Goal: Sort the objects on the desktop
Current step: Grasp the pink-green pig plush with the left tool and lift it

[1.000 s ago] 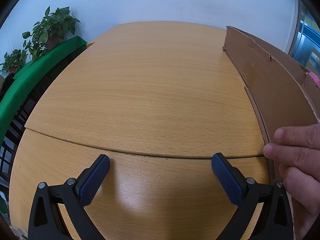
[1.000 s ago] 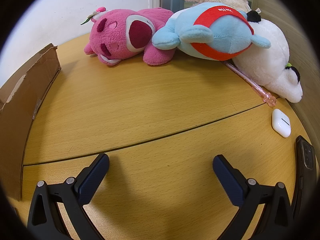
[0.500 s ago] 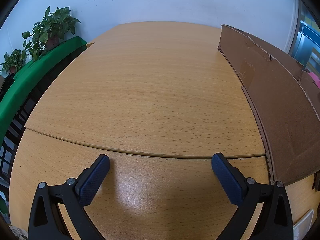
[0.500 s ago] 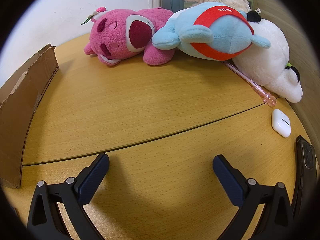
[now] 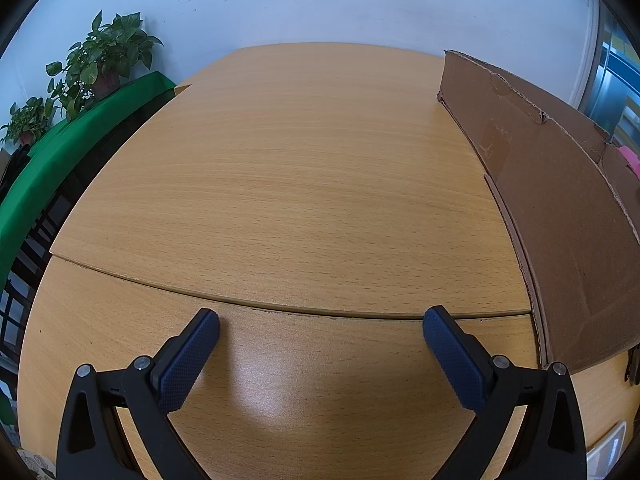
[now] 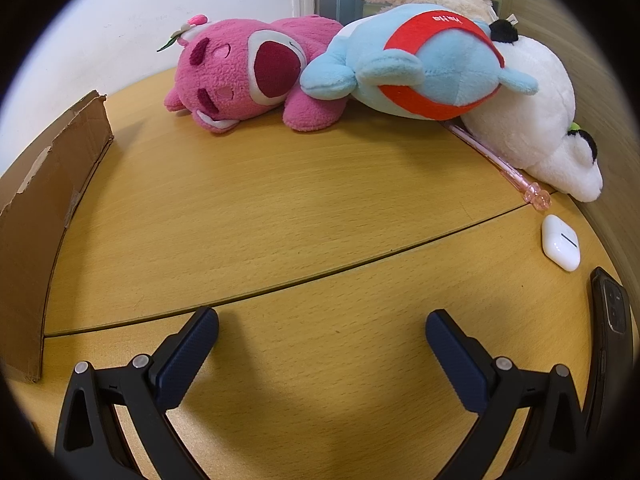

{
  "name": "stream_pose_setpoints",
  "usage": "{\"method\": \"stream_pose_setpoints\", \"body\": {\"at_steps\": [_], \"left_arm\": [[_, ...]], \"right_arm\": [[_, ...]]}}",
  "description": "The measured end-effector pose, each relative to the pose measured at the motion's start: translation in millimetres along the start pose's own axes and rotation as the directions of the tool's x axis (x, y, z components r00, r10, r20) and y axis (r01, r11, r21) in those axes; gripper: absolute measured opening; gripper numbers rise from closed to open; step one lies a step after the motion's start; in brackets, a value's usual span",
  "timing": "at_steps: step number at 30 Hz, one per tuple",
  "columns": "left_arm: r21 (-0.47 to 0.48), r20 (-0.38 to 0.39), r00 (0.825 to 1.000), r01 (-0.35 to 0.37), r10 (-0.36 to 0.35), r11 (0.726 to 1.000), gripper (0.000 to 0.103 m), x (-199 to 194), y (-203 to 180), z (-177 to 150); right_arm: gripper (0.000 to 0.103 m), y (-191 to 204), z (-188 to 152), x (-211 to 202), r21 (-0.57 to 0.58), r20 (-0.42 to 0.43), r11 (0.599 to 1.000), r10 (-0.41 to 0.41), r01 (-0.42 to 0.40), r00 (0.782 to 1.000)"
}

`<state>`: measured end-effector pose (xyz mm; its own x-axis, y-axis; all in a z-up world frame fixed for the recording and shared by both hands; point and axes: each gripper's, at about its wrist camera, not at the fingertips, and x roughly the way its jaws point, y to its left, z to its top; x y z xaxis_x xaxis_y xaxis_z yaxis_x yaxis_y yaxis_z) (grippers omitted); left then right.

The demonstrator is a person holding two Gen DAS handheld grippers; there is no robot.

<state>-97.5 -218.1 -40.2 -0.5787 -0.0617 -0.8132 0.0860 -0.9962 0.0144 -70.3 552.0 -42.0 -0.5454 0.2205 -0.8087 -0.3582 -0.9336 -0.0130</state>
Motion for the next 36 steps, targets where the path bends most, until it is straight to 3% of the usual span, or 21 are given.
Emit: {"method": "stream_pose_setpoints", "body": {"at_steps": [5, 7, 9, 13, 14, 16, 18, 20, 22, 23, 25, 27, 28, 29, 31, 32, 33, 34, 35, 36], "left_arm": [[-0.001, 0.0, 1.0, -0.002, 0.002, 1.0, 0.103, 0.2, 0.9, 0.1], [-0.001, -0.001, 1.0, -0.002, 0.002, 1.0, 0.103, 0.8, 0.9, 0.9], [0.003, -0.003, 1.0, -0.001, 0.001, 1.0, 0.103, -0.1, 0.9, 0.6], [0.022, -0.096, 0.995, -0.011, 0.013, 1.0, 0.1, -17.1, -1.4, -9.5], [0.037, -0.071, 0.997, -0.029, 0.031, 0.999, 0.099, -34.3, -2.1, -14.5], [0.115, 0.063, 0.998, -0.028, 0.021, 0.993, 0.099, -93.6, -8.7, -29.2], [0.185, 0.145, 0.989, -0.016, -0.011, 0.983, 0.101, -146.1, -15.4, -46.0], [0.24, 0.168, 0.982, 0.041, -0.083, 0.97, 0.103, -193.1, -22.8, -67.5], [0.292, 0.133, 0.976, 0.127, -0.172, 0.948, 0.103, -225.3, -35.1, -90.5], [0.315, 0.109, 0.972, 0.165, -0.209, 0.935, 0.103, -238.1, -44.5, -103.6], [0.322, 0.066, 0.959, 0.242, -0.276, 0.915, 0.103, -255.7, -63.0, -131.0], [0.29, 0.013, 0.928, 0.354, -0.373, 0.889, 0.103, -262.7, -81.5, -153.0], [0.26, -0.029, 0.901, 0.425, -0.433, 0.867, 0.103, -261.8, -91.5, -165.7], [0.231, -0.063, 0.872, 0.486, -0.486, 0.843, 0.103, -258.5, -99.7, -175.4], [0.182, -0.125, 0.813, 0.582, -0.568, 0.793, 0.103, -249.6, -121.1, -192.6], [0.163, -0.148, 0.787, 0.617, -0.599, 0.77, 0.103, -244.2, -131.3, -201.5], [0.141, -0.166, 0.761, 0.647, -0.627, 0.749, 0.102, -239.8, -144.0, -213.5], [0.111, -0.198, 0.725, 0.685, -0.66, 0.72, 0.101, -231.9, -151.8, -218.5], [0.088, -0.22, 0.703, 0.705, -0.676, 0.704, 0.096, -225.4, -157.7, -221.2], [0.078, -0.235, 0.706, 0.699, -0.668, 0.711, 0.096, -218.2, -164.8, -224.3]], "right_arm": [[0.101, 8.4, -16.9, -20.5, 0.025, -0.039, 1.0, 0.011, -0.01, 0.999], [0.101, 24.0, -34.4, -47.4, -0.045, 0.03, 0.998, 0.041, -0.039, 0.999], [0.101, 54.2, -60.3, -94.9, -0.208, 0.135, 0.977, 0.072, -0.043, 0.988], [0.102, 100.9, -106.3, -184.7, -0.468, 0.215, 0.878, 0.22, -0.097, 0.952], [0.102, 111.8, -121.4, -212.1, -0.542, 0.235, 0.833, 0.276, -0.11, 0.932], [0.102, 125.5, -147.8, -252.1, -0.632, 0.253, 0.765, 0.358, -0.127, 0.899], [0.102, 134.2, -163.0, -275.6, -0.683, 0.212, 0.705, 0.44, -0.189, 0.873], [0.102, 149.6, -177.7, -284.1, -0.715, 0.097, 0.628, 0.525, -0.307, 0.846], [0.102, 171.0, -193.4, -284.3, -0.716, -0.039, 0.557, 0.57, -0.421, 0.821], [0.102, 184.7, -205.8, -282.6, -0.709, -0.121, 0.512, 0.59, -0.485, 0.798], [0.102, 203.5, -225.4, -284.2, -0.697, -0.205, 0.451, 0.62, -0.558, 0.757], [0.102, 219.8, -244.3, -285.4, -0.666, -0.295, 0.384, 0.652, -0.639, 0.699], [0.102, 226.6, -252.3, -285.3, -0.648, -0.333, 0.357, 0.66, -0.672, 0.673], [0.102, 229.5, -261.4, -286.2, -0.64, -0.351, 0.346, 0.663, -0.686, 0.661], [0.102, 237.7, -273.8, -286.3, -0.646, -0.361, 0.345, 0.648, -0.681, 0.671], [0.102, 244.1, -279.2, -281.5, -0.654, -0.363, 0.361, 0.621, -0.665, 0.695], [0.102, 247.1, -282.4, -278.1, -0.651, -0.371, 0.367, 0.61, -0.665, 0.7], [0.101, 249.2, -284.2, -273.9, -0.641, -0.384, 0.367, 0.607, -0.674, 0.696], [0.101, 250.8, -285.4, -269.1, -0.63, -0.399, 0.369, 0.601, -0.683, 0.693], [0.102, 255.0, -288.0, -265.8, -0.631, -0.403, 0.378, 0.587, -0.678, 0.702]]}}
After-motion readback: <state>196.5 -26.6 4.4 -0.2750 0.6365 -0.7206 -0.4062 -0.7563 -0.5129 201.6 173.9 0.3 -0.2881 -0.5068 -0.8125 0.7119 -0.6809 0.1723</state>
